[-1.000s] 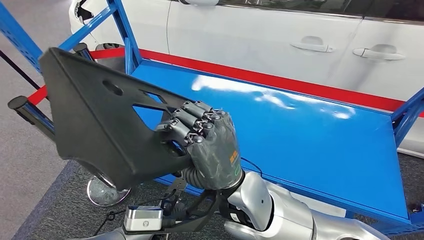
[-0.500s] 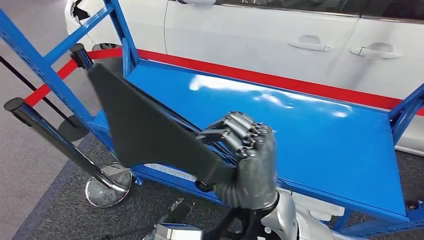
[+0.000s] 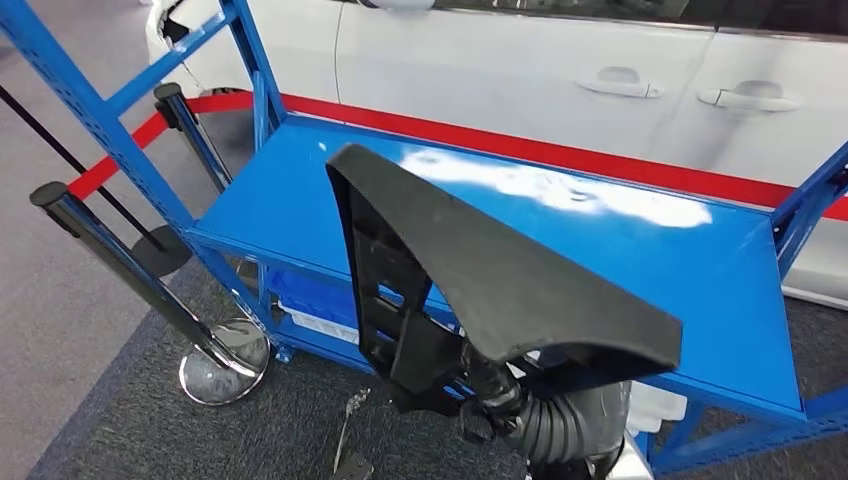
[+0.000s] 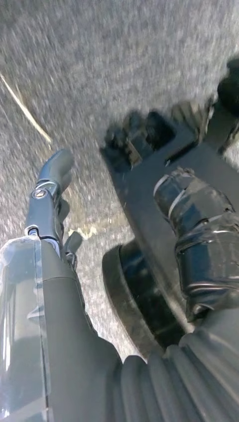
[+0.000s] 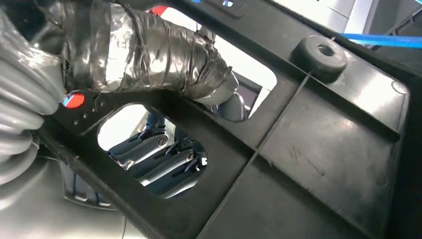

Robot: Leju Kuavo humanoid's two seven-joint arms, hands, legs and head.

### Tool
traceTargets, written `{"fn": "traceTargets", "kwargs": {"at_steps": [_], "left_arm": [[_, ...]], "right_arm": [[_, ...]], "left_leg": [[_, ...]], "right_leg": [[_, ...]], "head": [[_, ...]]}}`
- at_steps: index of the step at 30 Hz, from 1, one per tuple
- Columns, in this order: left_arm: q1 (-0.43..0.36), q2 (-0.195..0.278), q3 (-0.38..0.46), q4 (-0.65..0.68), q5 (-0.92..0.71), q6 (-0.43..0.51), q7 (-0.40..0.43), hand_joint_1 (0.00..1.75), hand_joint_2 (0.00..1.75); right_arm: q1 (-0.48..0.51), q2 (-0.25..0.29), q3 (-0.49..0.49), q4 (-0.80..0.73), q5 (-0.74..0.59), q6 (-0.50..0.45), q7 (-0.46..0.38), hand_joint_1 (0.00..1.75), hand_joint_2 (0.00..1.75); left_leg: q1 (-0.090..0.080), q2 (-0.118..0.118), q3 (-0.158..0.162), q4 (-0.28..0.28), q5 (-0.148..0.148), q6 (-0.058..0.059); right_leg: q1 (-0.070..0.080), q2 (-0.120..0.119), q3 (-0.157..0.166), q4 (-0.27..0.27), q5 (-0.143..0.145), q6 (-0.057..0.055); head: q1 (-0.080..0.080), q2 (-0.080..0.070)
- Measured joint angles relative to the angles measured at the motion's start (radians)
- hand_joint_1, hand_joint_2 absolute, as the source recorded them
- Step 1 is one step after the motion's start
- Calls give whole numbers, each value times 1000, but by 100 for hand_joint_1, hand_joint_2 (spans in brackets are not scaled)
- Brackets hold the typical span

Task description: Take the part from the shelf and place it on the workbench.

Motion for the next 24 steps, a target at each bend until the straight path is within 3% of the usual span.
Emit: {"fn": "traceTargets", "kwargs": {"at_steps": [2, 5, 6, 7, 8, 9, 11, 13, 14, 16, 17, 18, 19, 21, 22, 24], "left_arm": [[7, 6, 2, 0, 1, -1, 7, 0, 175], [16, 8, 5, 0, 3, -5, 7, 0, 175], [17, 9, 7, 0, 3, -11, 9, 0, 175], [17, 9, 9, 0, 3, -18, 14, 0, 175], [18, 11, 11, 0, 3, -27, 22, 0, 175], [19, 12, 12, 0, 2, -35, 31, 0, 175], [21, 17, 13, 0, 2, -46, 46, 0, 175], [20, 23, 14, 0, 2, -51, 53, 0, 175], [18, 26, 15, 0, 2, -51, 54, 0, 175], [20, 27, 16, 0, 2, -52, 56, 0, 175], [21, 27, 16, 0, 3, -52, 56, 0, 175], [23, 28, 16, 0, 3, -53, 57, 0, 175], [24, 28, 16, 0, 3, -54, 58, 0, 175], [25, 29, 16, 0, 2, -57, 59, 0, 175], [25, 29, 16, 0, 2, -59, 58, 0, 175], [25, 29, 16, 0, 3, -65, 57, 0, 175]], "right_arm": [[13, 0, 0, -7, -20, 14, -1, 141, 175], [28, 2, 0, -17, -68, 31, -18, 141, 175], [31, 2, 0, -18, -82, 36, -26, 141, 175], [36, 2, 0, -19, -92, 40, -31, 141, 175], [40, 2, 0, -19, -100, 44, -34, 141, 175], [43, 2, 0, -20, -105, 47, -35, 141, 175], [47, 4, 0, -22, -110, 52, -35, 141, 175], [50, 6, 0, -23, -112, 53, -35, 141, 175], [51, 6, 0, -23, -113, 53, -35, 141, 175], [53, 7, 0, -23, -113, 53, -35, 141, 175], [55, 7, -1, -24, -113, 53, -35, 141, 175], [57, 7, -1, -24, -113, 53, -35, 141, 175], [58, 7, -1, -24, -114, 53, -35, 141, 175], [61, 7, -1, -24, -119, 53, -35, 141, 175], [63, 7, -1, -24, -124, 54, -35, 141, 175], [67, 7, -1, -27, -139, 59, -36, 141, 175]], "left_leg": [[3, 0, -17, 22, -27, -7], [4, 3, -59, 171, -172, -12], [3, 3, -67, 230, -207, -10], [1, 3, -63, 269, -216, -6], [-3, 3, -44, 278, -203, 0], [-9, 3, -6, 253, -175, 8], [-25, 3, 105, 121, -140, 30], [-37, 4, 189, -9, -155, 46], [-39, 5, 203, -42, -163, 51], [-37, 7, 200, -68, -138, 56], [-34, 9, 196, -80, -120, 59], [-30, 11, 188, -91, -101, 61], [-26, 13, 177, -95, -85, 61], [-25, 15, 142, -89, -61, 60], [-25, 16, 122, -83, -50, 57], [-20, 19, 77, -64, -31, 49]], "right_leg": [[0, -3, -17, -2, 13, -18], [6, -8, -55, -4, 45, -34], [10, -9, -71, -3, 56, -36], [14, -10, -86, -3, 67, -38], [17, -11, -99, -2, 77, -39], [20, -12, -109, -2, 86, -40], [23, -13, -122, -3, 103, -39], [22, -16, -126, -8, 122, -34], [20, -18, -126, -15, 133, -29], [19, -20, -126, -31, 152, -19], [20, -19, -130, -28, 139, -15], [21, -17, -138, -6, 105, -11], [20, -16, -150, 37, 53, -8], [16, -16, -172, 158, -39, 1], [13, -16, -174, 209, -49, 6], [5, -17, -141, 232, -6, 17]], "head": [[-1, 0], [-7, 0], [-7, 0], [-8, 0], [-8, 0], [-8, 0], [-7, 0], [-7, 0], [-7, 0], [-7, 0], [-6, 0], [-4, 0], [-3, 0], [-3, 0], [-3, 0], [-3, 0]]}}
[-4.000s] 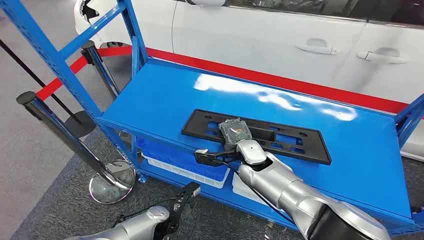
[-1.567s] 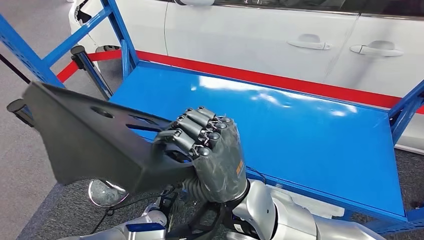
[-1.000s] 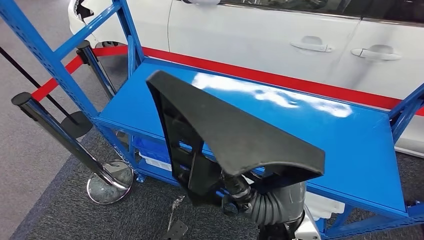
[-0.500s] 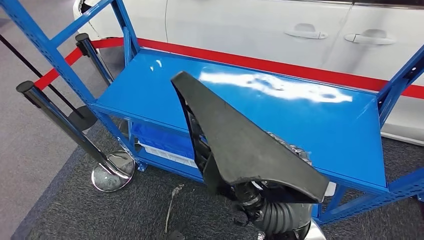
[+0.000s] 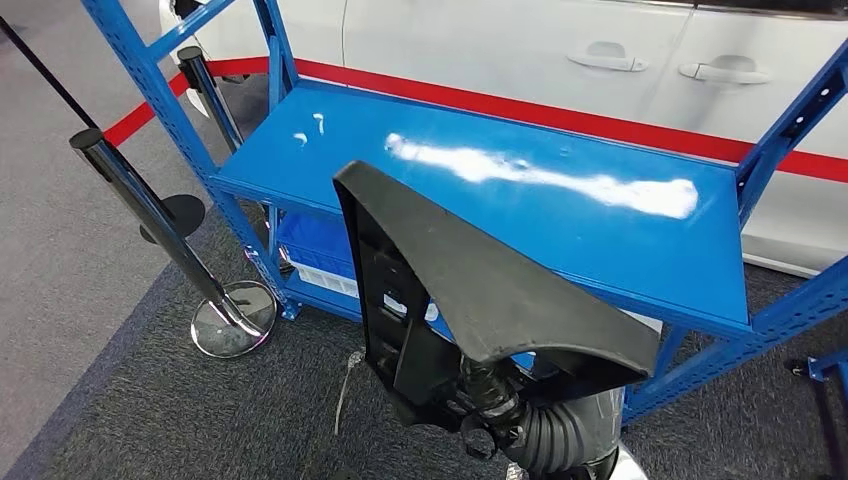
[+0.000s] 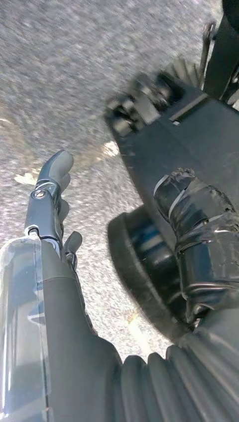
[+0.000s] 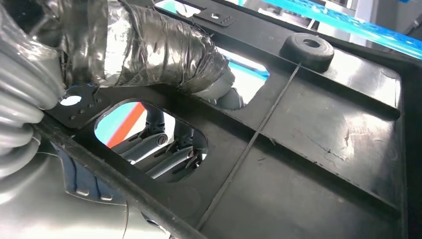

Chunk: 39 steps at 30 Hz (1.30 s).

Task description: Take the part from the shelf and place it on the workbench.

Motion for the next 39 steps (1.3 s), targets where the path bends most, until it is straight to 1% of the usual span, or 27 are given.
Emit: {"fn": "traceTargets", "kwargs": {"at_steps": [1, 2, 3, 4, 5, 7, 8, 10, 12, 13, 15, 16, 17, 19, 21, 23, 24, 25, 27, 28, 29, 30, 32, 33, 35, 37, 39], "left_arm": [[-3, 0, 0, 0, 6, -3, 0, 0, 175], [-10, 0, 0, 0, 16, -3, 5, 0, 175], [-24, -1, 1, 0, 30, -2, 18, 0, 175], [-44, -3, 1, 0, 45, 1, 41, 0, 175], [-74, -7, 2, -1, 59, 5, 74, 0, 175], [-155, -19, 4, -3, 77, 9, 174, 0, 175], [-198, -27, 9, -4, 80, 10, 223, 0, 175], [-257, -38, 31, -8, 81, 8, 285, 0, 175], [-281, -46, 52, -13, 79, 3, 297, 0, 175], [-287, -51, 57, -15, 71, -8, 294, 0, 175], [-285, -57, 59, -21, 35, -55, 266, 0, 175], [-265, -56, 59, -24, 14, -78, 225, 0, 175], [-234, -50, 58, -28, -2, -91, 160, 0, 175], [-147, -30, 57, -32, -11, -94, 12, 0, 175], [-70, -16, 57, -33, -9, -96, -55, 0, 175], [-22, -8, 57, -32, -7, -100, -46, 0, 175], [-11, -6, 57, -32, -7, -101, -38, 0, 175], [-7, -4, 57, -32, -7, -102, -31, 0, 175], [-5, -4, 57, -32, -7, -105, -21, 0, 175], [-2, -5, 57, -33, -7, -106, -18, 0, 175], [1, -5, 57, -33, -4, -106, -13, 0, 175], [3, -5, 57, -33, 0, -104, -7, 0, 175], [3, -3, 57, -33, 17, -100, 4, 0, 175], [2, 0, 57, -33, 24, -99, 6, 0, 175], [1, 10, 57, -32, 33, -102, 1, 0, 175], [7, 15, 57, -32, 30, -103, -5, 0, 175], [16, 16, 57, -32, 16, -98, -8, 0, 175]], "right_arm": [[2, 0, 0, -2, -15, 6, -4, 141, 175], [2, 0, 0, -3, -35, 16, -11, 141, 175], [1, 1, 0, -3, -59, 29, -22, 141, 175], [-2, 3, 0, -2, -84, 43, -34, 141, 175], [-6, 9, 0, 0, -106, 53, -46, 141, 175], [-15, 27, 1, 9, -135, 58, -65, 141, 175], [-19, 36, 2, 15, -142, 54, -70, 141, 175], [-21, 46, 4, 20, -148, 41, -72, 141, 175], [-19, 49, 8, 21, -151, 28, -71, 141, 175], [-18, 49, 10, 21, -150, 17, -71, 141, 175], [-2, 49, 8, 21, -128, -17, -71, 141, 175], [16, 49, 1, 17, -105, -35, -70, 141, 175], [39, 46, -11, 7, -81, -50, -69, 141, 175], [85, 32, -38, -26, -52, -62, -69, 141, 175], [112, 19, -53, -55, -48, -64, -70, 141, 175], [131, 14, -61, -69, -50, -64, -72, 141, 175], [139, 11, -66, -74, -50, -64, -73, 141, 175], [144, 9, -71, -78, -51, -65, -74, 141, 175], [149, 6, -77, -82, -51, -65, -74, 141, 175], [152, 5, -79, -84, -51, -65, -74, 141, 175], [155, 4, -80, -85, -55, -64, -74, 141, 175], [157, 3, -80, -86, -61, -61, -75, 141, 175], [156, 1, -80, -88, -79, -55, -76, 141, 175], [153, 1, -80, -88, -85, -53, -77, 141, 175], [148, 2, -80, -88, -91, -56, -79, 141, 175], [151, 3, -80, -88, -94, -62, -79, 141, 175], [155, 2, -80, -88, -98, -65, -75, 141, 175]], "left_leg": [[4, 1, -22, 13, 7, -6], [7, 1, -44, 29, 13, -12], [9, 1, -63, 46, 18, -19], [9, -2, -77, 59, 23, -25], [9, -6, -87, 67, 30, -30], [10, -14, -104, 71, 48, -36], [12, -16, -117, 77, 43, -40], [16, -17, -141, 127, -22, -48], [19, -15, -149, 230, -122, -52], [19, -15, -144, 278, -150, -50], [14, -16, -106, 304, -143, -39], [7, -16, -65, 269, -121, -29], [-3, -15, -9, 209, -106, -17], [-20, -9, 95, 71, -111, 5], [-29, -3, 129, 2, -118, 13], [-28, -3, 127, -31, -80, 19], [-25, -3, 123, -50, -57, 22], [-20, -4, 115, -65, -34, 23], [-15, -6, 85, -68, -4, 18], [-12, -4, 66, -63, 7, 13], [-9, -1, 44, -54, 16, 7], [-6, 1, 21, -43, 25, 1], [4, 5, -33, -6, 39, -15], [7, 4, -60, 14, 43, -24], [11, -1, -99, 52, 47, -38], [17, -5, -114, 62, 53, -48], [23, -7, -123, 74, 35, -56]], "right_leg": [[-5, 0, 38, -35, 28, 6], [-8, -1, 83, -91, 29, 14], [-8, -2, 124, -151, 15, 16], [-8, -2, 148, -196, -4, 11], [-5, -4, 156, -221, -21, 1], [-2, -11, 137, -224, -6, -27], [0, -16, 125, -222, 7, -36], [1, -21, 99, -225, 35, -50], [5, -17, 77, -232, 63, -59], [8, -14, 64, -234, 76, -61], [13, -8, 37, -234, 98, -63], [14, -8, 26, -233, 107, -62], [14, -8, 19, -234, 114, -62], [10, -6, 15, -239, 131, -57], [2, -1, 16, -254, 154, -46], [0, 3, 16, -274, 168, -36], [2, 4, 12, -270, 150, -32], [3, 4, 5, -246, 110, -28], [1, 5, -14, -144, 4, -19], [-2, 5, -20, -85, -26, -13], [-5, 5, -19, -39, -27, -6], [-10, 5, -7, -17, -5, 2], [-24, 5, 62, -66, 37, 21], [-27, 6, 108, -122, 29, 31], [-25, 10, 160, -208, -17, 20], [-17, 9, 154, -224, -28, -10], [-15, 2, 140, -226, -14, -28]], "head": [[0, 0], [0, 0], [1, 0], [1, 0], [0, 0], [-2, 0], [-3, 0], [-6, 0], [-10, 0], [-11, 0], [-11, 0], [-11, 0], [-11, 0], [-11, 0], [-12, 0], [-13, 0], [-13, 0], [-11, 0], [-8, 0], [-8, 0], [-8, 0], [-8, 0], [-8, 0], [-7, 0], [-9, 0], [-14, 0], [-17, 0]]}}
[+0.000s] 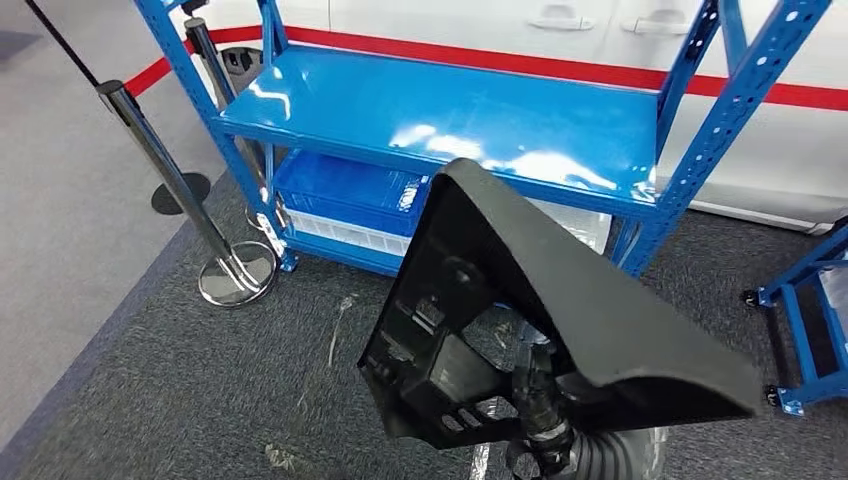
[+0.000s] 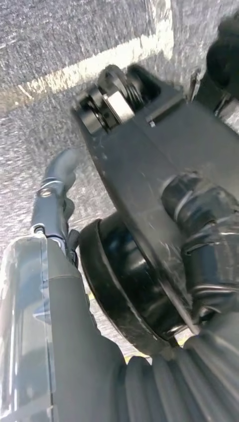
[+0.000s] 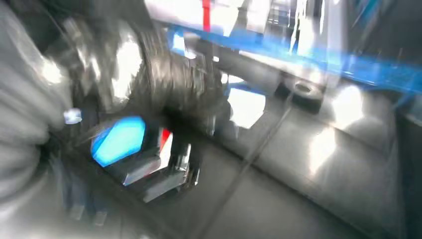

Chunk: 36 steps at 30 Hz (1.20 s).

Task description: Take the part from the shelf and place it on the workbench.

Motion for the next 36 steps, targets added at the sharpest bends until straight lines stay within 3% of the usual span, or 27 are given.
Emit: {"fn": "traceTargets", "kwargs": {"at_steps": [1, 3, 4, 5, 6, 7, 10, 11, 13, 14, 15, 17, 19, 20, 21, 22, 23, 25, 27, 29, 30, 32, 34, 36], "left_arm": [[3, 0, 0, 0, -8, 3, 0, 0, 175], [3, -1, 0, -1, -21, 7, 2, 0, 175], [3, -1, 0, -1, -26, 8, 6, 0, 175], [3, -2, 0, -2, -32, 10, 10, 0, 175], [3, -3, 0, -3, -37, 12, 15, 0, 175], [3, -3, 0, -4, -40, 14, 19, 0, 175], [1, -3, 0, -10, -47, 19, 26, 0, 175], [-1, -3, 0, -11, -48, 19, 26, 0, 175], [-2, -2, 0, -13, -50, 20, 28, 0, 175], [-1, -3, 0, -14, -50, 20, 28, 0, 175], [1, -5, -1, -16, -51, 19, 29, 0, 175], [3, -7, -1, -18, -52, 18, 29, 0, 175], [3, -8, -1, -20, -51, 17, 27, 0, 175], [4, -9, -1, -20, -50, 17, 27, 0, 175], [5, -9, -1, -20, -50, 17, 26, 0, 175], [7, -9, -1, -20, -50, 17, 25, 0, 175], [7, -9, -1, -20, -50, 18, 24, 0, 175], [7, -10, -1, -21, -48, 18, 23, 0, 175], [6, -10, -1, -22, -43, 19, 22, 0, 175], [7, -10, -1, -23, -38, 19, 21, 0, 175], [8, -9, -1, -23, -36, 19, 21, 0, 175], [8, -7, -1, -24, -31, 19, 21, 0, 175], [7, -7, -1, -24, -29, 20, 20, 0, 175], [6, -7, -1, -24, -29, 22, 16, 0, 175]], "right_arm": [[2, 0, -1, 0, -2, -1, 2, 141, 175], [9, -1, -6, 0, -4, -3, 5, 141, 175], [12, -1, -10, 0, -3, -4, 5, 141, 175], [17, -2, -15, 1, -2, -4, 5, 141, 175], [21, -2, -19, 1, 0, -5, 5, 141, 175], [26, -3, -22, 2, 1, -5, 5, 141, 175], [33, -3, -31, 2, 3, -5, 6, 141, 175], [34, -3, -34, 2, 3, -5, 6, 141, 175], [36, -4, -39, 2, 3, -4, 7, 141, 175], [36, -4, -40, 2, 2, -3, 7, 141, 175], [36, -4, -41, 2, 2, -2, 8, 141, 175], [36, -5, -44, 3, 1, 0, 9, 141, 175], [38, -6, -47, 4, 0, 3, 13, 141, 175], [39, -7, -48, 5, -1, 4, 17, 141, 175], [40, -8, -48, 6, -1, 6, 20, 141, 175], [40, -9, -49, 6, -1, 7, 23, 141, 175], [40, -9, -49, 6, -2, 7, 24, 141, 175], [40, -10, -49, 7, -12, 7, 23, 141, 175], [42, -11, -49, 6, -35, 6, 12, 141, 175], [44, -10, -50, 6, -65, 2, -17, 141, 175], [44, -8, -51, 8, -80, -1, -37, 141, 175], [45, 1, -54, 12, -108, -3, -75, 141, 175], [46, 6, -58, 17, -123, -4, -96, 141, 175], [49, 7, -59, 22, -127, -4, -102, 141, 175]], "left_leg": [[2, 0, -9, 27, -35, -4], [3, -1, -31, 129, -141, -8], [3, -1, -40, 186, -179, -9], [3, -1, -38, 226, -193, -7], [3, -1, -22, 237, -188, -5], [2, 1, 11, 212, -168, -3], [-8, 33, 153, 28, -121, 11], [-14, 42, 177, -15, -118, 17], [-23, 39, 185, -47, -114, 26], [-20, 31, 187, -59, -104, 31], [-16, 25, 193, -73, -94, 35], [-10, 12, 199, -95, -74, 44], [-12, -2, 189, -95, -66, 52], [-13, -11, 183, -91, -65, 54], [-14, -21, 179, -86, -65, 54], [-14, -31, 175, -79, -66, 53], [-13, -42, 171, -70, -69, 51], [-12, -62, 157, -45, -79, 43], [-11, -79, 136, -25, -84, 32], [-8, -96, 124, -21, -81, 22], [-8, -95, 121, -18, -83, 17], [-8, -69, 100, 24, -108, 5], [-3, -33, 45, 135, -160, -10], [4, -21, -3, 227, -184, -20]], "right_leg": [[0, -4, -8, -3, 10, -6], [2, -12, -24, -8, 31, -12], [4, -17, -31, -10, 40, -13], [6, -22, -38, -11, 47, -13], [8, -28, -45, -10, 53, -12], [9, -35, -48, -10, 57, -11], [9, -56, -50, -12, 65, -4], [8, -65, -49, -14, 69, 1], [7, -83, -43, -25, 79, 15], [7, -85, -40, -29, 81, 22], [7, -76, -40, -28, 78, 27], [9, -36, -65, 29, 36, 31], [11, -7, -120, 153, -28, 33], [12, -3, -142, 204, -44, 35], [13, -2, -150, 225, -43, 36], [12, -1, -141, 210, -24, 37], [12, 2, -116, 160, 8, 38], [8, 33, -57, 39, 55, 34], [8, 59, -34, -14, 60, 27], [9, 51, -36, -18, 60, 19], [7, 41, -34, -23, 62, 14], [0, 20, -27, -34, 66, 5], [-1, -4, -23, -38, 66, 2], [-2, -28, -23, -38, 65, 1]], "head": [[-3, 0], [-8, 0], [-9, 0], [-9, 0], [-9, 0], [-9, 0], [-9, 0], [-9, 0], [-10, 0], [-11, 0], [-10, 0], [-3, 0], [0, 0], [0, 0], [0, 0], [0, 0], [0, 0], [0, 0], [0, 0], [0, 0], [0, 0], [-8, 0], [-18, 0], [-19, 0]]}}
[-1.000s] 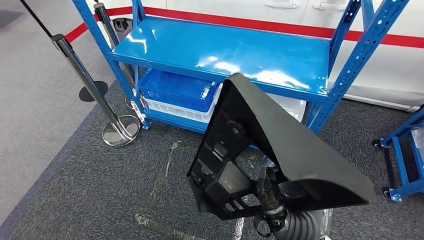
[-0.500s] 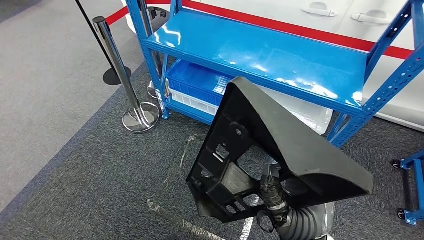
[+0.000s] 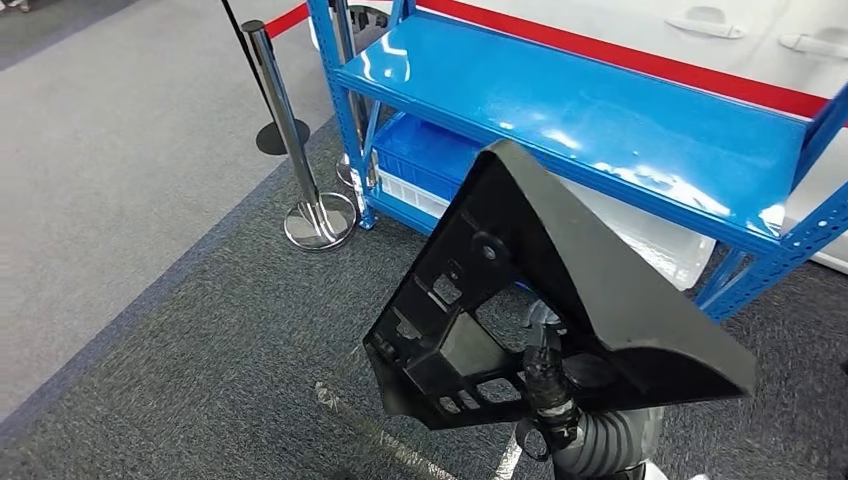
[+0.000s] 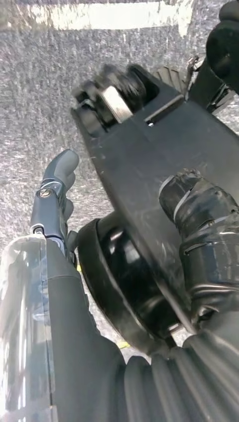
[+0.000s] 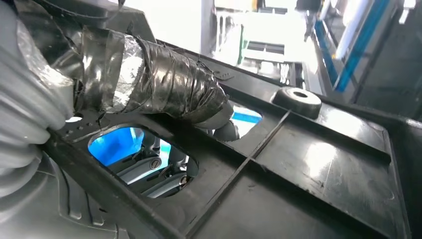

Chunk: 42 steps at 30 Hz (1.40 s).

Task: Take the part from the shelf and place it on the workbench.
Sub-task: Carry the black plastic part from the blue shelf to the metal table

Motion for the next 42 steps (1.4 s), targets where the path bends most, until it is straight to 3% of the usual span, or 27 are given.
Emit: {"fn": "traceTargets", "kwargs": {"at_steps": [1, 2, 4, 6, 9, 11, 13, 14, 15, 16, 17, 19, 21, 22, 24, 26, 28, 30, 31, 32, 33, 35, 37, 39, 40, 42], "left_arm": [[0, 0, 0, 0, 0, 1, -1, 0, 175], [1, 1, 0, 0, 0, 1, -1, 0, 175], [3, 3, 0, 0, 0, 0, 1, 0, 175], [2, 3, 0, 0, -7, 5, -2, 0, 175], [4, -2, 0, -1, -36, 48, -21, 0, 175], [6, -8, 0, -1, -49, 72, -22, 0, 175], [5, -14, -1, -2, -57, 78, -15, 0, 175], [4, -15, -2, -2, -60, 79, -14, 0, 175], [4, -17, -3, -2, -64, 84, -17, 0, 175], [5, -18, -5, -2, -67, 89, -22, 0, 175], [5, -18, -7, -2, -68, 95, -28, 0, 175], [5, -19, -8, -2, -70, 102, -39, 0, 175], [3, -19, -8, -3, -72, 106, -43, 0, 175], [3, -20, -8, -4, -73, 108, -44, 0, 175], [4, -19, -10, -4, -82, 109, -40, 0, 175], [6, -20, -14, -4, -97, 108, -32, 0, 175], [5, -22, -17, -4, -105, 108, -29, 0, 175], [2, -24, -17, -5, -107, 109, -27, 0, 175], [2, -24, -19, -5, -111, 109, -24, 0, 175], [1, -24, -23, -5, -114, 108, -19, 0, 175], [1, -24, -27, -5, -117, 107, -15, 0, 175], [1, -24, -33, -6, -116, 112, -18, 0, 175], [-1, -24, -33, -8, -110, 118, -31, 0, 175], [-2, -24, -33, -9, -107, 121, -37, 0, 175], [0, -24, -33, -10, -107, 120, -37, 0, 175], [2, -25, -33, -10, -107, 120, -37, 0, 175]], "right_arm": [[1, 0, 0, 2, 0, 0, -1, 141, 175], [1, 0, 0, 3, 0, 0, -1, 141, 175], [2, 0, 0, 3, 2, -1, 0, 141, 175], [3, 1, -1, 3, 8, -1, 4, 141, 175], [13, 1, -9, 1, 29, -5, 17, 141, 175], [32, 1, -19, -8, 45, -6, 22, 141, 175], [50, 1, -29, -17, 55, -6, 28, 141, 175], [58, 0, -34, -20, 59, -6, 31, 141, 175], [64, 0, -37, -21, 63, -6, 33, 141, 175], [68, 0, -39, -22, 68, -6, 35, 141, 175], [70, 1, -40, -22, 73, -6, 35, 141, 175], [71, 5, -40, -22, 81, -6, 35, 141, 175], [71, 9, -41, -22, 86, -6, 35, 141, 175], [71, 11, -41, -22, 91, -6, 36, 141, 175], [73, 15, -41, -24, 107, -6, 41, 141, 175], [79, 22, -44, -32, 119, -6, 47, 141, 175], [88, 32, -50, -41, 121, -6, 46, 141, 175], [93, 39, -58, -44, 122, -6, 43, 141, 175], [96, 42, -61, -44, 124, -6, 41, 141, 175], [99, 46, -63, -45, 126, -6, 39, 141, 175], [102, 50, -65, -46, 129, -6, 37, 141, 175], [105, 62, -68, -50, 136, -6, 35, 141, 175], [106, 75, -71, -53, 144, -6, 34, 141, 175], [106, 86, -74, -53, 151, -6, 35, 141, 175], [105, 89, -76, -54, 153, -6, 36, 141, 175], [105, 94, -81, -55, 157, -6, 35, 141, 175]], "left_leg": [[3, 3, -1, -2, 13, -3], [5, 8, 18, -42, 43, -5], [3, 43, 84, -177, 103, -6], [-6, 68, 120, -256, 123, 6], [-9, 46, 121, -267, 126, 32], [-5, 30, 126, -276, 132, 50], [-6, 15, 126, -278, 135, 63], [-8, 6, 125, -278, 136, 68], [-11, -5, 124, -276, 135, 69], [-14, -17, 124, -274, 135, 70], [-16, -29, 124, -271, 134, 70], [-18, -52, 122, -261, 129, 68], [-19, -73, 113, -248, 125, 60], [-18, -82, 107, -245, 125, 55], [-16, -93, 100, -246, 128, 45], [-19, -63, 84, -218, 110, 33], [-15, -13, 37, -122, 60, 18], [-5, 6, -19, -13, 22, 6], [-2, 9, -28, 4, 25, 3], [1, 12, -19, -16, 46, 2], [2, 19, 10, -70, 79, 2], [-5, 57, 79, -201, 128, 10], [-15, 78, 107, -261, 137, 24], [-16, 59, 108, -268, 139, 38], [-14, 48, 113, -277, 142, 44], [-9, 30, 127, -294, 149, 61]], "right_leg": [[-1, -11, 0, 0, -1, 1], [-3, -20, 2, 0, -2, 2], [-3, -36, 6, -1, -4, 9], [2, -50, 10, -4, -4, 22], [5, -64, 19, -11, -5, 42], [3, -29, 6, 28, -35, 49], [8, 13, -50, 145, -97, 44], [12, 20, -84, 212, -123, 41], [16, 23, -108, 258, -133, 38], [19, 25, -117, 269, -124, 35], [21, 28, -106, 240, -96, 31], [22, 57, -49, 112, -29, 21], [20, 91, -9, 25, -4, 18], [20, 97, -5, 15, -7, 16], [19, 78, -2, 9, -3, 10], [13, 57, 5, -1, 1, 2], [11, 32, 10, -6, 0, -3], [11, 6, 11, -6, -3, -5], [11, -7, 13, -6, -5, -4], [10, -18, 15, -6, -7, -3], [10, -29, 18, -6, -9, -2], [12, -45, 26, -7, -14, 4], [16, -61, 30, -11, -16, 13], [19, -77, 36, -18, -17, 25], [18, -71, 40, -16, -21, 30], [17, -30, 22, 35, -55, 36]], "head": [[0, 0], [0, 0], [-1, 0], [-1, 0], [0, 0], [5, 0], [13, 0], [15, 0], [16, 0], [16, 0], [16, 0], [17, 0], [16, 0], [16, 0], [17, 0], [9, 0], [-1, 0], [-3, 0], [-3, 0], [-3, 0], [-4, 0], [-3, 0], [-2, 0], [-1, 0], [0, 0], [6, 0]]}}
